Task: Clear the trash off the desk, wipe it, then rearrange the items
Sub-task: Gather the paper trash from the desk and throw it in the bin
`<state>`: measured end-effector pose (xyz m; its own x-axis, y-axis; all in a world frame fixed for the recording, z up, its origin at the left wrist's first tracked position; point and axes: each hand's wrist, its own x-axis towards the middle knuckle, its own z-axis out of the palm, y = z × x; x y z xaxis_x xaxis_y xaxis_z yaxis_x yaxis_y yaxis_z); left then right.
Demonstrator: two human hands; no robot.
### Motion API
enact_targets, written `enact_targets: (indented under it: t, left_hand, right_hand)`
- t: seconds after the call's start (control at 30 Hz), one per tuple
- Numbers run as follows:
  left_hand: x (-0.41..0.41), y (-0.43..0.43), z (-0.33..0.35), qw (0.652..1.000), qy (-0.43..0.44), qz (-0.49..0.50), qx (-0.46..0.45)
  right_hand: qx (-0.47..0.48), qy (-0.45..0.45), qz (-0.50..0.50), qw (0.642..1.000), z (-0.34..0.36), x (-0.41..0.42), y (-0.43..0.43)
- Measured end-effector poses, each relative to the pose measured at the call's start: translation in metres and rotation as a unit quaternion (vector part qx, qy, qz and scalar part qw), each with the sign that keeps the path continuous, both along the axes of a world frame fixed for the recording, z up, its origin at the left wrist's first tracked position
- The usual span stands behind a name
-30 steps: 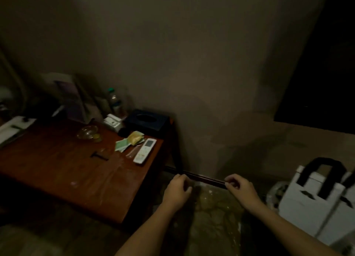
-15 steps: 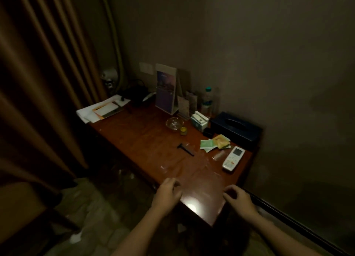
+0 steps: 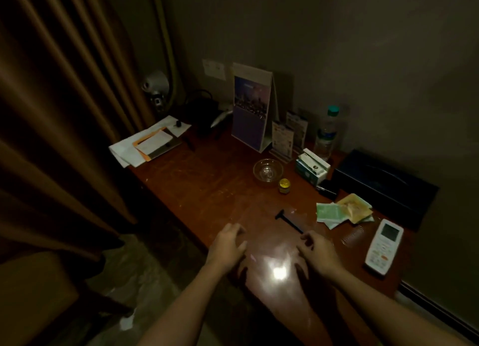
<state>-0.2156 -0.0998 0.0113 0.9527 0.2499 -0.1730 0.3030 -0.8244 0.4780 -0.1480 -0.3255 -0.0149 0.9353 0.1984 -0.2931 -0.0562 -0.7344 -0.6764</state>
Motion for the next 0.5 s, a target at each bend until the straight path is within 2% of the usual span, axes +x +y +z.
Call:
enact_targets:
  t: [0.17, 0.27, 0.5]
  left_hand:
    - [0.071, 0.029, -0.01, 0.995, 0.055, -0.071, 0.046]
    - [0.109, 0.037, -0.012, 0.995, 0.056, -0.075, 0.043]
    - [0.171, 0.056, -0.023, 0.986, 0.052, -0.138, 0.075]
  right_hand:
    - [-0.125, -0.031, 0.033, 0.991, -0.011, 0.06, 0.038]
    - [-0.195, -0.012, 0.063, 0.979, -0.022, 0.084, 0.05]
    - [-0.264, -0.001, 0.076, 0.962, -0.039, 0.099, 0.073]
